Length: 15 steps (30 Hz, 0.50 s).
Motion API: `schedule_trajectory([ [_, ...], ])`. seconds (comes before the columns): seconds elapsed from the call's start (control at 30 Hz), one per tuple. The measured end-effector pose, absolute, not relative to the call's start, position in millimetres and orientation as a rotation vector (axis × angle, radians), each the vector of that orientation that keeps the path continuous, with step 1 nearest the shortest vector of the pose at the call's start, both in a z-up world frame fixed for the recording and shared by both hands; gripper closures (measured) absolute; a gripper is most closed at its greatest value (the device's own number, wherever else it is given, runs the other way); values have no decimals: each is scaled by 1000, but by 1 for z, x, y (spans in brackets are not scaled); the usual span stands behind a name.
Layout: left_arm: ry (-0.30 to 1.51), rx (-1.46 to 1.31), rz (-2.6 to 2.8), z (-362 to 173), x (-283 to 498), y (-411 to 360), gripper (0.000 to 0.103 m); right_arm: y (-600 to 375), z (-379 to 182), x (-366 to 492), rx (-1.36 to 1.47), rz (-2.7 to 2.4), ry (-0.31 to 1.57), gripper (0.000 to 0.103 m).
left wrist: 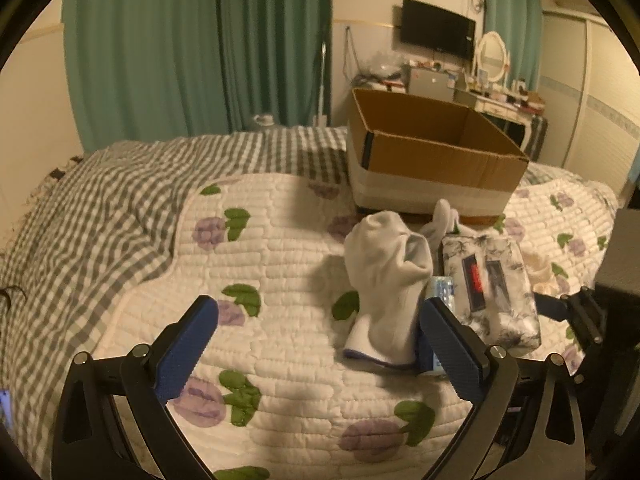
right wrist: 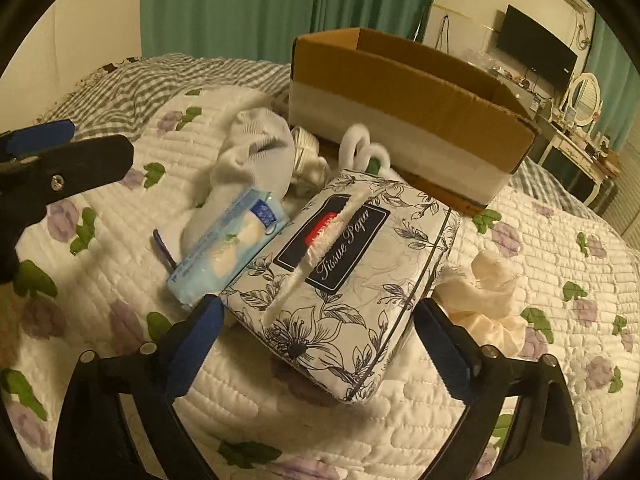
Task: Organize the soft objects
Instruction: 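Grasp the floral tissue pack with the right tool while the left tool grasps the blue wipes pack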
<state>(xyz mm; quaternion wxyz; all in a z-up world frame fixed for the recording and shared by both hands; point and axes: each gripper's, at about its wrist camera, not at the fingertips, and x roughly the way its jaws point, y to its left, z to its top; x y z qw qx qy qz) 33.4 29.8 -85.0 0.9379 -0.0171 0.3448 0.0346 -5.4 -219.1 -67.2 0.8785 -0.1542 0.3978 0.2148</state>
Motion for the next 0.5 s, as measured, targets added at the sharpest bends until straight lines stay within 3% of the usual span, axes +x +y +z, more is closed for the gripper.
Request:
schedule_trajectory([
  [0.13, 694, -8, 39, -82, 29, 18, 7, -231, -58, -9, -272, 432, 796, 43],
  [0.27, 685, 15, 6, -79, 23, 4, 9, -248, -39, -15, -216, 419, 742, 53],
  [0.33, 691, 8, -23, -80, 21, -2, 26, -258, -26, -20, -191, 413, 705, 63],
  [0.43, 723, -6, -59, -88, 23, -11, 29, -274, -9, -24, -147, 409, 663, 67],
  [0.5, 753, 2, -76, -96, 26, -19, 42, -281, -3, -23, -124, 406, 658, 67],
])
